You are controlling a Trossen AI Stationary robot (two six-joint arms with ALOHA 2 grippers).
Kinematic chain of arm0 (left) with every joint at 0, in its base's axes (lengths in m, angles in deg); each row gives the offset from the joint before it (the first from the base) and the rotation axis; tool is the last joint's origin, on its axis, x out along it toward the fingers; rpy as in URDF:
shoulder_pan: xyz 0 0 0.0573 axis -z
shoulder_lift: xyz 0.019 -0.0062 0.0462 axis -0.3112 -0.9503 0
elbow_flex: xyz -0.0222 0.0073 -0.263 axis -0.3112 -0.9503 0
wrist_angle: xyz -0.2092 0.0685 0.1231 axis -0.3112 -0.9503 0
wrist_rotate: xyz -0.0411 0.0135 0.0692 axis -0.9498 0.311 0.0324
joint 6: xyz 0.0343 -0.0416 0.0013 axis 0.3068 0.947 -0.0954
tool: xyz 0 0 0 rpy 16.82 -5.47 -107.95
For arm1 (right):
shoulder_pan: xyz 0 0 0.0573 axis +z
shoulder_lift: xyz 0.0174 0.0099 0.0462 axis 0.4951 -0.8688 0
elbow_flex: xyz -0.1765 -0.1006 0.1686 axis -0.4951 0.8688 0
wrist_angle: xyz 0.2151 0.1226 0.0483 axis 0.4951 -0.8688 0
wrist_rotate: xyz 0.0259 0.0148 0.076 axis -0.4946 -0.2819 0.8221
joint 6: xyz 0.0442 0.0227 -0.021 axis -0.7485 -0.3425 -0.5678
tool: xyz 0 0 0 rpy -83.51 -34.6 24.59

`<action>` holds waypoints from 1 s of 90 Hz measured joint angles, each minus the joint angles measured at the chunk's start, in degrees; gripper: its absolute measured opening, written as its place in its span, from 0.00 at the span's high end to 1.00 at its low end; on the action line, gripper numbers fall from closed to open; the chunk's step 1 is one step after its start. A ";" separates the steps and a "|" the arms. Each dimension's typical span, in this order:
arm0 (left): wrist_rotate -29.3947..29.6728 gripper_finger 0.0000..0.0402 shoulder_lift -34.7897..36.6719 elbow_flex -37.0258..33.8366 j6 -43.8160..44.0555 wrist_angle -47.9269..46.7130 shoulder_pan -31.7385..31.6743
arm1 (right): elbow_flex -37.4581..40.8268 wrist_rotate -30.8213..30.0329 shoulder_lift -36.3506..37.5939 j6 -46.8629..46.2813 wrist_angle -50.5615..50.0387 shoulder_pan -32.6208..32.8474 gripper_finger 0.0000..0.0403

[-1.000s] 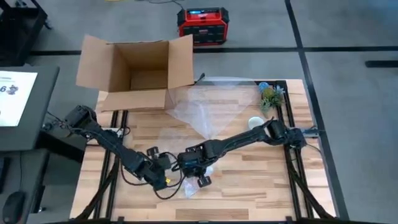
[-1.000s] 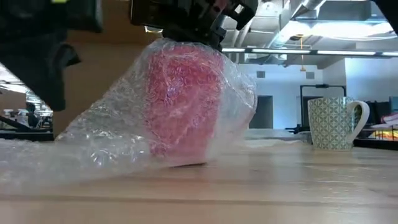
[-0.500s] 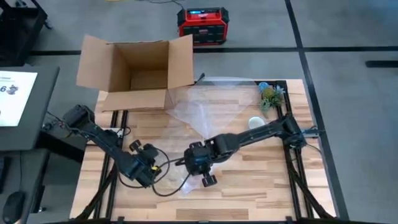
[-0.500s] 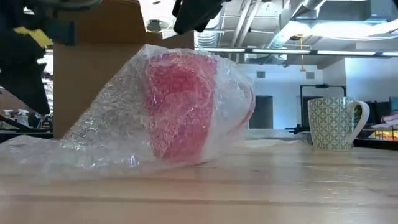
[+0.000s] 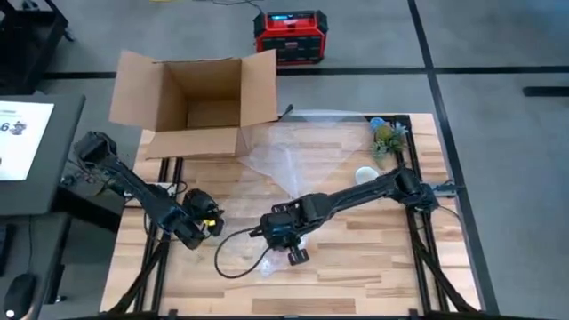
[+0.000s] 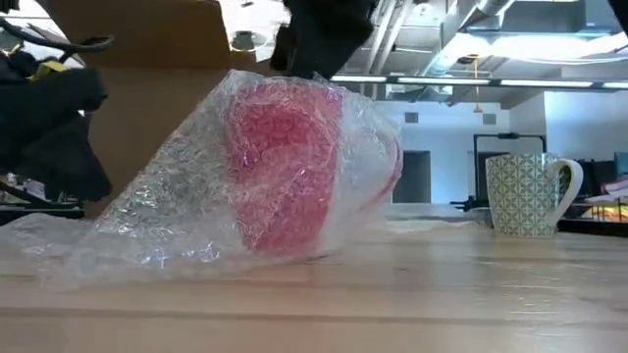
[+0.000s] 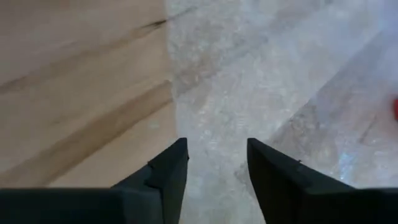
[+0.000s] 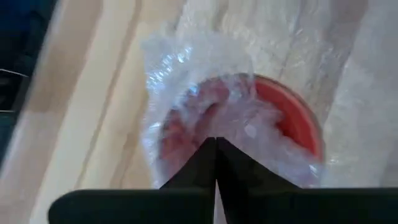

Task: Wrap mug
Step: Wrap the red mug with bubble wrap

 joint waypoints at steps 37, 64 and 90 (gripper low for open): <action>-7.68 0.65 -7.72 -6.79 -14.02 26.81 -6.93 | -0.09 -3.99 11.26 0.70 -3.29 3.44 1.00; -12.72 0.97 -19.07 3.17 -29.65 24.94 -13.36 | -0.09 -6.59 14.18 -2.07 -7.57 7.17 1.00; -14.66 1.00 -18.19 16.83 -48.01 19.63 -15.88 | -0.09 -10.66 13.75 -6.68 -13.39 9.93 1.00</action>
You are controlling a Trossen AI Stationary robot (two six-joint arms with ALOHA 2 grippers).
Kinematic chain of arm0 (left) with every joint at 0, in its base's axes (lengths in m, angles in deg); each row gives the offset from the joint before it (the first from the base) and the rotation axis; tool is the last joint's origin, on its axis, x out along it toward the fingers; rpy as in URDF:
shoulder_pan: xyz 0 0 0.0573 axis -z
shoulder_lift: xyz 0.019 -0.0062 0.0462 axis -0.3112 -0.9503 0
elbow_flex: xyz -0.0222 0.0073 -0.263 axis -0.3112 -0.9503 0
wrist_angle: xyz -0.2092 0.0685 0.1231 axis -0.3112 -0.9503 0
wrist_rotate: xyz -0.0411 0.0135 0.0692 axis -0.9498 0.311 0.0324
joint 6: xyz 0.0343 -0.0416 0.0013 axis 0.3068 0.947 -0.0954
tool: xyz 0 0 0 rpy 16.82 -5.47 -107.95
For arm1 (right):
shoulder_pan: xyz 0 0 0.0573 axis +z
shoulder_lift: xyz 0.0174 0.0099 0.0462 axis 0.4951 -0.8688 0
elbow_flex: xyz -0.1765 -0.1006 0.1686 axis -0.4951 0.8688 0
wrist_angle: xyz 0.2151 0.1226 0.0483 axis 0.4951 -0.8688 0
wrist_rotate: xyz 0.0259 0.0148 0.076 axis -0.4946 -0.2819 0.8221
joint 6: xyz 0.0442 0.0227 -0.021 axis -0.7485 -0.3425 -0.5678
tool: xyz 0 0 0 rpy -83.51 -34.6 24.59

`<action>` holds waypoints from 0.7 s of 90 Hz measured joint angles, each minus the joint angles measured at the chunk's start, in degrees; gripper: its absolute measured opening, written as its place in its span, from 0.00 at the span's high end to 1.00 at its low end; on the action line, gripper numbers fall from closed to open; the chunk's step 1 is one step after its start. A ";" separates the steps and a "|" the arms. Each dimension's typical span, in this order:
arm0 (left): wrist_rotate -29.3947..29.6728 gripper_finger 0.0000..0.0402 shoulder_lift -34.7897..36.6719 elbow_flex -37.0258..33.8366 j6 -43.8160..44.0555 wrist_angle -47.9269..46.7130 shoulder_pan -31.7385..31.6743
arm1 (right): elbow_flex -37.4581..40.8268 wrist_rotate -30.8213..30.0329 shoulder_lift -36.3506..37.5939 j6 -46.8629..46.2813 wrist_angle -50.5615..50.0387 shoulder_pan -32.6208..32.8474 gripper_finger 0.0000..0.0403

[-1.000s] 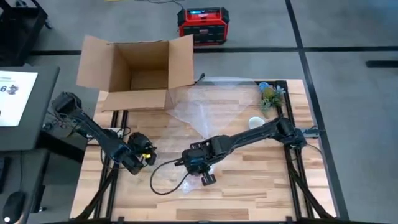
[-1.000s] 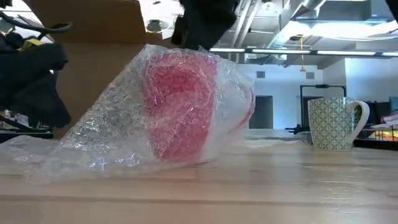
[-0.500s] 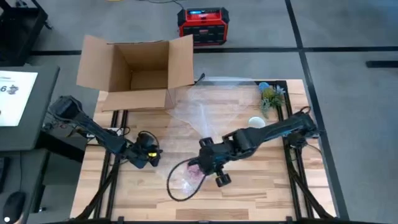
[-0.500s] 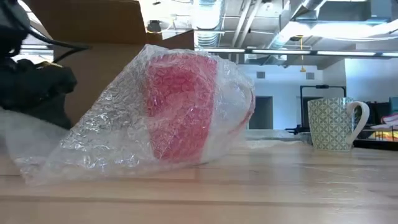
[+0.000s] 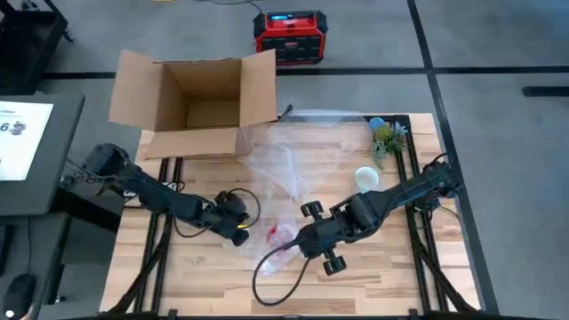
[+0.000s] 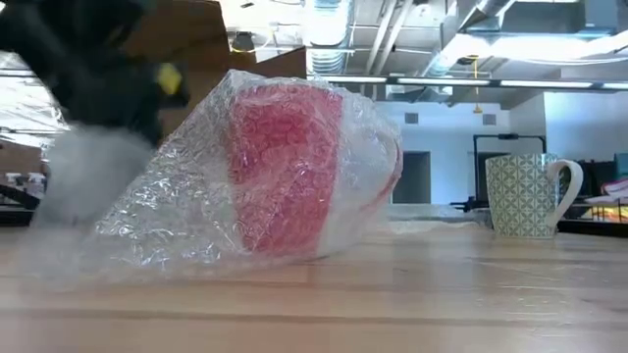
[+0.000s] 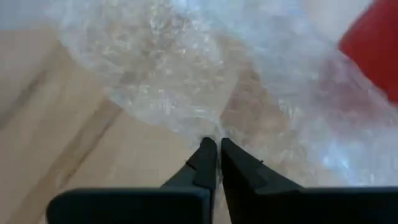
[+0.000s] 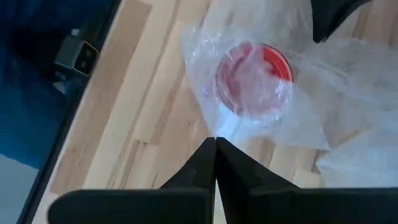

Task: Wrap mug
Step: Wrap the red mug with bubble wrap

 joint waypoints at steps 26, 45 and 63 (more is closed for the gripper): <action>1.08 1.00 0.00 9.78 -11.82 0.20 0.00 | 0.00 -2.80 0.00 -1.53 -1.00 1.14 1.00; 0.63 1.00 0.04 14.32 -17.31 0.49 0.03 | 2.07 -12.22 0.11 -1.81 -0.18 0.52 1.00; -0.25 1.00 0.04 16.05 -19.06 0.89 0.66 | 7.48 -16.21 0.04 -0.35 5.26 -3.42 0.98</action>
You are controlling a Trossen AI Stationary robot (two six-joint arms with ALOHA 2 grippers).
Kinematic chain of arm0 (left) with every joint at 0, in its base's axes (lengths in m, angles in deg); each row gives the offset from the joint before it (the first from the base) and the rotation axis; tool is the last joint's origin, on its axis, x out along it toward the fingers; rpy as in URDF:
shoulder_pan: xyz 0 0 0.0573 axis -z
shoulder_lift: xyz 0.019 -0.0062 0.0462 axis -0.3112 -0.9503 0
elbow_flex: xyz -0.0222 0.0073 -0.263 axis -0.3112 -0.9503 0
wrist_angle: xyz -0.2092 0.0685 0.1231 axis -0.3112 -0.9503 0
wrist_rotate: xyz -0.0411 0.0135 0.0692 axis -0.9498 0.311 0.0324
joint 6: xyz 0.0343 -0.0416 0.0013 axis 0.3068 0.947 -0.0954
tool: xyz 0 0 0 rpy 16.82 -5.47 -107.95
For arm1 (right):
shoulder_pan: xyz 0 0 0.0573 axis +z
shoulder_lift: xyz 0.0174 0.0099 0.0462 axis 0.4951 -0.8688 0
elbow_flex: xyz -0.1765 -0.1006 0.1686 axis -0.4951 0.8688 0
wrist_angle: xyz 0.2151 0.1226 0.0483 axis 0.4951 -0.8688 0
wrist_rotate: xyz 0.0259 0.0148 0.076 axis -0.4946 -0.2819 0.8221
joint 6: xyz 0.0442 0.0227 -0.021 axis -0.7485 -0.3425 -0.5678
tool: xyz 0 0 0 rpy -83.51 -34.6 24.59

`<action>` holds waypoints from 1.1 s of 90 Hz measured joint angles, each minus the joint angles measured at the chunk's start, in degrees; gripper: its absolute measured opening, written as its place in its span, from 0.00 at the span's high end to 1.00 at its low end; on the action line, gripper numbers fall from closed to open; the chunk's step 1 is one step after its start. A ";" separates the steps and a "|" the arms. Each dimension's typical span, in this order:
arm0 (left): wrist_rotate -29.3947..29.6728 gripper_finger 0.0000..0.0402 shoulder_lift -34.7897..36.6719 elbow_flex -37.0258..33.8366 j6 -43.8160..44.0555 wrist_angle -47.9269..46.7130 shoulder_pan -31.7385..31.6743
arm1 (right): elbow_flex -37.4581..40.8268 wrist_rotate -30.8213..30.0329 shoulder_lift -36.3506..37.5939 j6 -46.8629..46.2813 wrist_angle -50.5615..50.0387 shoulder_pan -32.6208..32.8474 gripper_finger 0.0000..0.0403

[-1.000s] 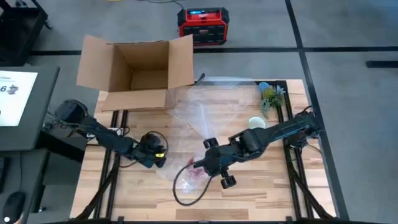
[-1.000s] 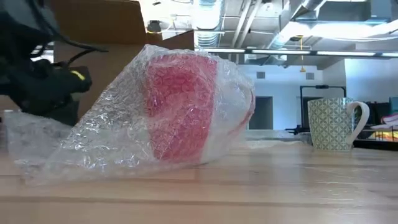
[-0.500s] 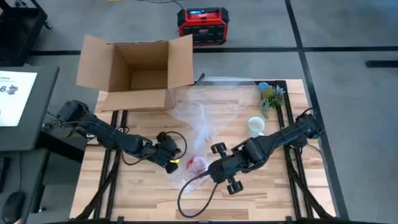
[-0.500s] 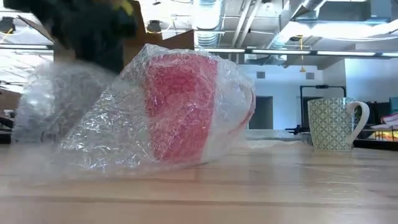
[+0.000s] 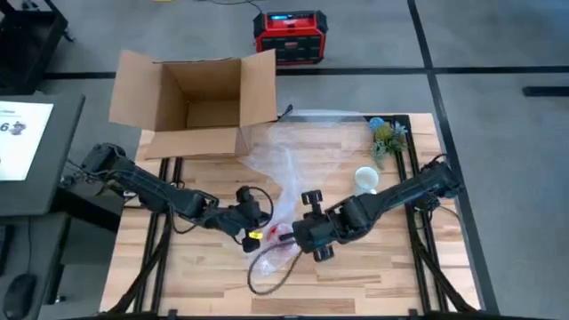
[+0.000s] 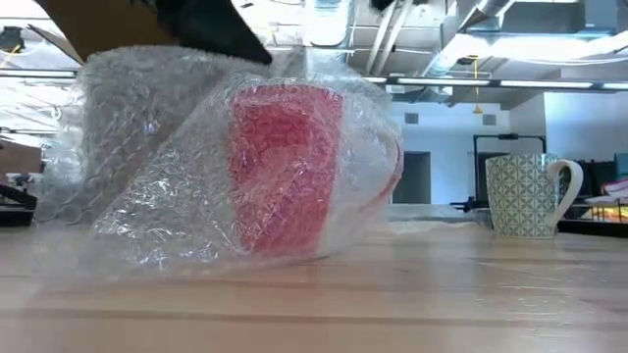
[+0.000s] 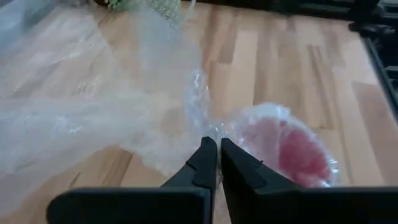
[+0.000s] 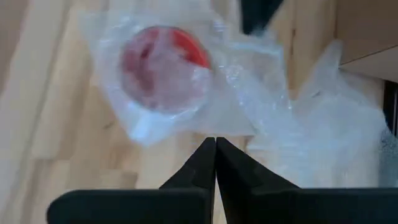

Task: Wrap mug
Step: Wrap the red mug with bubble wrap

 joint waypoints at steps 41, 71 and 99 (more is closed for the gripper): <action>-0.07 1.00 0.04 0.00 0.36 0.23 0.02 | 0.12 4.71 -1.55 17.59 13.02 -5.96 0.61; -0.07 1.00 0.04 0.00 0.32 0.98 1.06 | 0.24 4.76 -7.13 18.07 14.41 -8.22 0.76; -3.77 0.84 6.55 2.66 -1.91 -6.73 2.18 | 0.23 4.66 -6.06 15.31 15.22 -7.93 0.99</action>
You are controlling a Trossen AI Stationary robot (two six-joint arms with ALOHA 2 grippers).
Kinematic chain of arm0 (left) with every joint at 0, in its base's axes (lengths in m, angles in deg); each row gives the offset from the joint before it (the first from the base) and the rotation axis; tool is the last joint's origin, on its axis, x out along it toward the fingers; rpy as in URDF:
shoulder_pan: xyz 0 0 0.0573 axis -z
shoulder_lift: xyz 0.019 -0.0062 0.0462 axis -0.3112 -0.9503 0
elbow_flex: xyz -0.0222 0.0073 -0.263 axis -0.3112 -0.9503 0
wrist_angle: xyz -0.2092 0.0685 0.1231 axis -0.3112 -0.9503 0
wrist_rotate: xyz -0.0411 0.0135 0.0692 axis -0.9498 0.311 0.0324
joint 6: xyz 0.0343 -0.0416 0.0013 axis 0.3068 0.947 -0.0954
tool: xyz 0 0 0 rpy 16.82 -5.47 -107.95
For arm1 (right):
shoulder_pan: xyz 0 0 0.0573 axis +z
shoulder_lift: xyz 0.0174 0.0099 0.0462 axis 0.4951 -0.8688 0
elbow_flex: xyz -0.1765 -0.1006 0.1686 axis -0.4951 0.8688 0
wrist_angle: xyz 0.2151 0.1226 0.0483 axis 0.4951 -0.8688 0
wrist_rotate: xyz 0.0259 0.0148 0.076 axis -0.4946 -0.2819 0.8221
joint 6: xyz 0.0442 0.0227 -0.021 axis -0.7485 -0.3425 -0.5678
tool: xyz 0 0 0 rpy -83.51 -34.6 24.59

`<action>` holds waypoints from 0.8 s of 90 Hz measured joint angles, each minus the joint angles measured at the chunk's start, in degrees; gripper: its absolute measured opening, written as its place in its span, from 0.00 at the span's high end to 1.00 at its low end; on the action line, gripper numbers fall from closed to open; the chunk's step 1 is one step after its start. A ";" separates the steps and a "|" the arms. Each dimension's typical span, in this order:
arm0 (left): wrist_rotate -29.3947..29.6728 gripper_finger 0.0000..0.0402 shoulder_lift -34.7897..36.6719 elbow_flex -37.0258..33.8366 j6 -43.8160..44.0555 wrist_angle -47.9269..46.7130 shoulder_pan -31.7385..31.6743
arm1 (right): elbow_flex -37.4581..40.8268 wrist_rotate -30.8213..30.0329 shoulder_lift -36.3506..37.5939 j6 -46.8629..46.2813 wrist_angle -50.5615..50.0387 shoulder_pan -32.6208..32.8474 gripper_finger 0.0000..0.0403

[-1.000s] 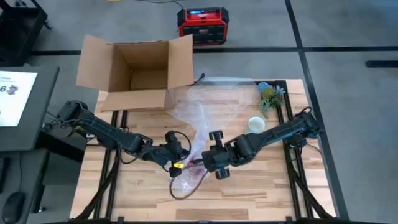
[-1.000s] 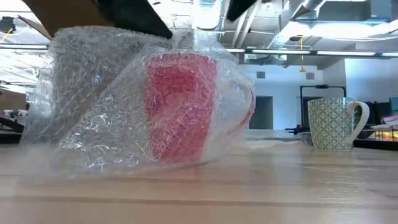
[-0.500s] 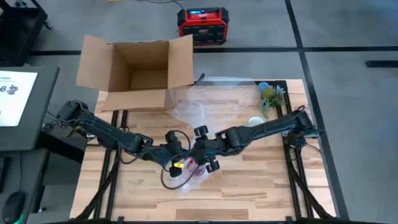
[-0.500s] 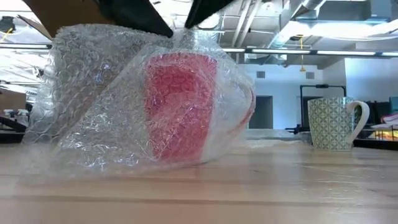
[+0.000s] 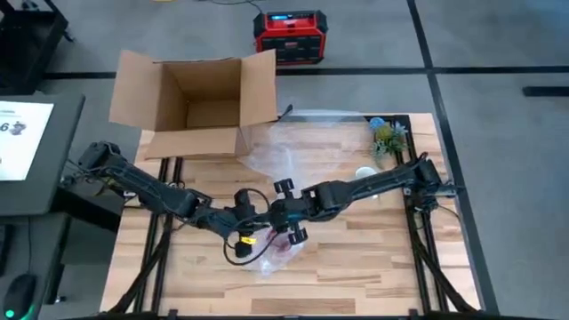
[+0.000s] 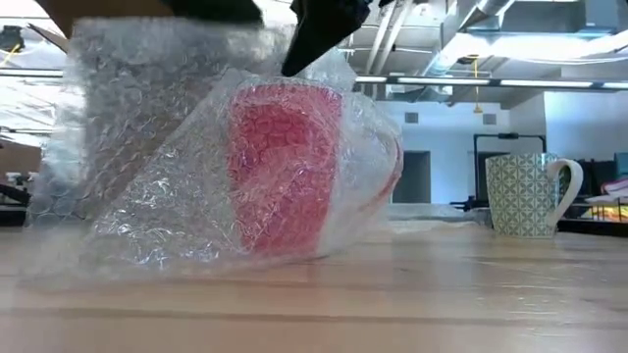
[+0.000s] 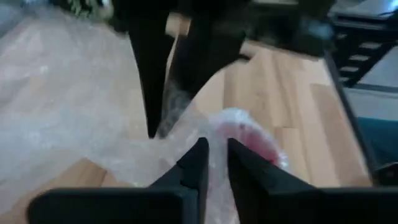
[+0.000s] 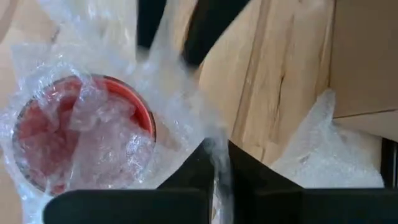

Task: Wrap mug
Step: Wrap the red mug with bubble wrap

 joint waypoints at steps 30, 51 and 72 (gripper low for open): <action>8.99 0.76 12.23 1.37 4.87 -15.17 1.27 | 0.00 -4.49 0.35 -2.53 0.03 3.01 1.00; 12.27 0.76 10.39 1.37 5.20 -15.48 1.36 | 0.00 -5.00 0.43 -4.18 -1.18 6.15 1.00; 12.23 0.76 4.43 1.26 5.50 -15.08 1.34 | 0.00 -9.79 0.82 -5.76 -4.12 9.05 1.00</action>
